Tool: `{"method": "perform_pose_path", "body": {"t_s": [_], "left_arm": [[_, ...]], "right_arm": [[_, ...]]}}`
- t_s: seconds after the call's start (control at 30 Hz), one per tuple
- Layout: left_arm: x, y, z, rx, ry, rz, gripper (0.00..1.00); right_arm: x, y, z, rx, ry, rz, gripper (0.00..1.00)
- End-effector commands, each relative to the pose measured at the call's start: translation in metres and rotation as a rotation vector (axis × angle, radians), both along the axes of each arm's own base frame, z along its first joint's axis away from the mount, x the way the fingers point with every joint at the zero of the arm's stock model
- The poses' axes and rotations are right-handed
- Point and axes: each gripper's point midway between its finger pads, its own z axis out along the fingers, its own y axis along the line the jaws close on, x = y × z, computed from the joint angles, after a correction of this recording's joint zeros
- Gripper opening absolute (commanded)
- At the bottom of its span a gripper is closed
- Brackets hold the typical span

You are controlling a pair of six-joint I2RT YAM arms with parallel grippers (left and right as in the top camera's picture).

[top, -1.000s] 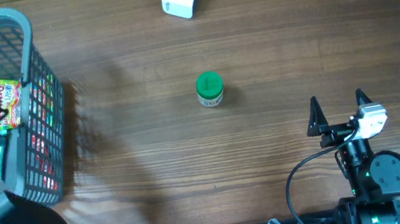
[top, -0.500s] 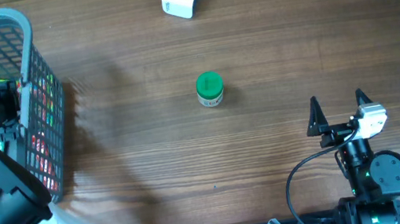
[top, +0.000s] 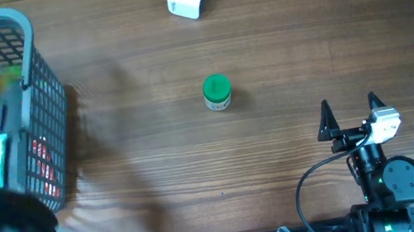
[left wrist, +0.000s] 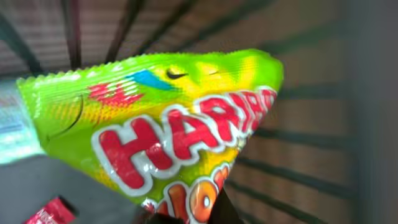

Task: Scan the item barcode
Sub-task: 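Reach the left gripper into the basket and grasp the Haribo bag, then carry the Haribo bag out and drop it right of the bottle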

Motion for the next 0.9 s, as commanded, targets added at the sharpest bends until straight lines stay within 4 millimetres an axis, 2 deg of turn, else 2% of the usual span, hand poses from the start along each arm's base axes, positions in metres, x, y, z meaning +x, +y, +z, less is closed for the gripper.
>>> {"method": "perform_pose_path", "body": {"t_s": [0.0,0.03,0.1,0.13,0.2,0.23,0.27,0.3,0.33,0.4,0.47,0.5,0.57,0.67,0.7,0.73,0.8,0.83,0.87], "left_arm": [[-0.048,-0.036,0.176,0.22,-0.31,-0.026,0.04],[-0.062,-0.056,0.201,0.252,-0.359,-0.047,0.04],[-0.072,-0.099,0.222,0.259,-0.409,-0.126,0.04],[-0.067,-0.137,0.227,0.232,-0.431,-0.231,0.04],[-0.051,-0.196,0.222,0.184,-0.436,-0.4,0.04],[-0.038,-0.241,0.213,0.164,-0.424,-0.536,0.04],[-0.026,-0.282,0.2,0.135,-0.401,-0.648,0.04],[-0.01,-0.339,0.178,0.09,-0.36,-0.792,0.04],[0.001,-0.379,0.158,0.073,-0.324,-0.887,0.04],[0.02,-0.46,0.103,0.056,-0.233,-1.077,0.04],[0.029,-0.541,0.03,0.028,-0.119,-1.224,0.04],[0.029,-0.568,0.001,0.022,-0.082,-1.27,0.04],[0.02,-0.603,-0.053,0.012,0.02,-1.333,0.04],[-0.007,-0.639,-0.134,0.008,0.199,-1.414,0.04],[-0.015,-0.646,-0.153,0.012,0.24,-1.43,0.04],[-0.019,-0.649,-0.163,0.022,0.265,-1.435,0.04],[-0.019,-0.646,-0.169,0.068,0.279,-1.423,0.05],[-0.018,-0.645,-0.16,0.088,0.255,-1.448,0.33],[-0.018,-0.645,-0.15,0.101,0.232,-1.473,0.5]], "right_arm": [[0.0,-0.001,0.002,-0.002,-0.008,-0.004,1.0],[0.0,-0.001,0.002,-0.002,-0.008,-0.004,1.0],[0.0,-0.001,0.002,-0.002,-0.008,-0.004,1.0],[0.0,-0.001,0.002,-0.002,-0.008,-0.004,1.0],[0.0,-0.001,0.002,-0.002,-0.008,-0.004,1.0],[0.0,-0.001,0.002,-0.002,-0.008,-0.004,1.0],[0.0,-0.001,0.002,-0.002,-0.008,-0.004,0.99],[0.0,-0.001,0.002,-0.002,-0.008,-0.004,1.0],[0.0,-0.001,0.002,-0.001,-0.008,-0.004,1.0],[0.0,-0.001,0.002,-0.002,-0.008,-0.004,1.0],[0.0,-0.001,0.002,-0.002,-0.008,-0.004,1.0],[0.0,-0.001,0.002,-0.002,-0.008,-0.004,1.0],[0.0,-0.001,0.002,-0.002,-0.008,-0.004,1.0],[0.0,-0.001,0.002,-0.002,-0.008,-0.004,1.0],[0.0,-0.001,0.002,-0.002,-0.008,-0.004,1.0],[0.0,-0.001,0.002,-0.002,-0.008,-0.004,1.0],[0.0,-0.001,0.002,-0.002,-0.008,-0.004,1.0],[0.0,-0.001,0.002,-0.002,-0.008,-0.004,1.0],[0.0,-0.001,0.002,-0.002,-0.008,-0.004,1.0]]}}
